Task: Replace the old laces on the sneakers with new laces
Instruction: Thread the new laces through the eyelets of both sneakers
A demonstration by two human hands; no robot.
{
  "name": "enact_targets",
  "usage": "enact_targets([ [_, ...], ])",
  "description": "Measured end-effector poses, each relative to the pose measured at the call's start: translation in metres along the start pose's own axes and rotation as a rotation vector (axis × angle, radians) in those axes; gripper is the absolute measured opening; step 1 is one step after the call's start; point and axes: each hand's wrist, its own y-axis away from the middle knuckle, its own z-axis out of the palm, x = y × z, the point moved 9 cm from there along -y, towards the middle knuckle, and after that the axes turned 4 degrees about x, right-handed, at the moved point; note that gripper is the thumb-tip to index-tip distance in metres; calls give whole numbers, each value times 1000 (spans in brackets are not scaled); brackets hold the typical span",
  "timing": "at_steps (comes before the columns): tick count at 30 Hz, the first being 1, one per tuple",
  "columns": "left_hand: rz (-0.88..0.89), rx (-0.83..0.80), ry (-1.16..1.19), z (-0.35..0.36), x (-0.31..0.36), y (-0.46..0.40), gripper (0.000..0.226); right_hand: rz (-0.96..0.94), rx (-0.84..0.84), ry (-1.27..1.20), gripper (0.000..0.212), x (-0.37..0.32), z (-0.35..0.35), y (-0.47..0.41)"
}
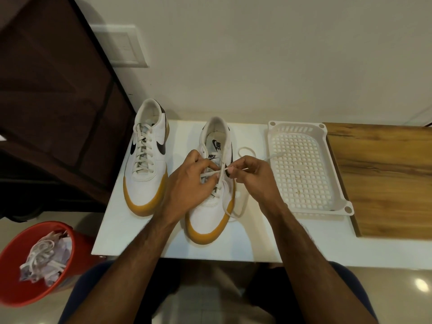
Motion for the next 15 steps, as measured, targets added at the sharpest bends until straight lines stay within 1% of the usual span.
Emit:
enact_targets([
  [1, 0, -4, 1, -1, -1, -1, 24, 14, 36, -116, 6, -3, -6, 0],
  [2, 3, -6, -1, -1, -3, -1, 27, 22, 68, -287, 8, -8, -12, 0],
  [3, 12, -8, -11, -2, -3, -2, 30, 35, 99, -517, 10, -12, -20, 0],
  [5, 36, -6, -35, -3, -4, -3, 34, 104, 187, -1052, 21, -13, -39, -2],
  [6, 44, -1, -33, -4, -5, -4, 35, 147, 237, -1230, 28, -9, -49, -2],
  [7, 50, 0, -29, -5, -5, -5, 37, 183, 284, -1263, 31, -3, -58, -2],
  [8, 55, -5, -28, -5, -6, -5, 40, 199, 316, -1161, 30, 0, -67, -2],
  [9, 59, -16, -30, -4, -6, -5, 43, 181, 319, -934, 26, -1, -73, -1],
  [11, 71, -49, -26, -2, -6, -5, 51, 57, 260, -270, 11, -11, -72, -1],
  [12, 73, -68, -20, -2, -6, -5, 54, -18, 184, -4, 1, -19, -61, 0],
  [13, 73, -87, -13, -2, -6, -4, 56, -82, 81, 191, 9, -21, -44, -1],
  [15, 69, -114, -8, -1, -7, -3, 60, -136, -134, 455, 13, -18, -10, 2],
])
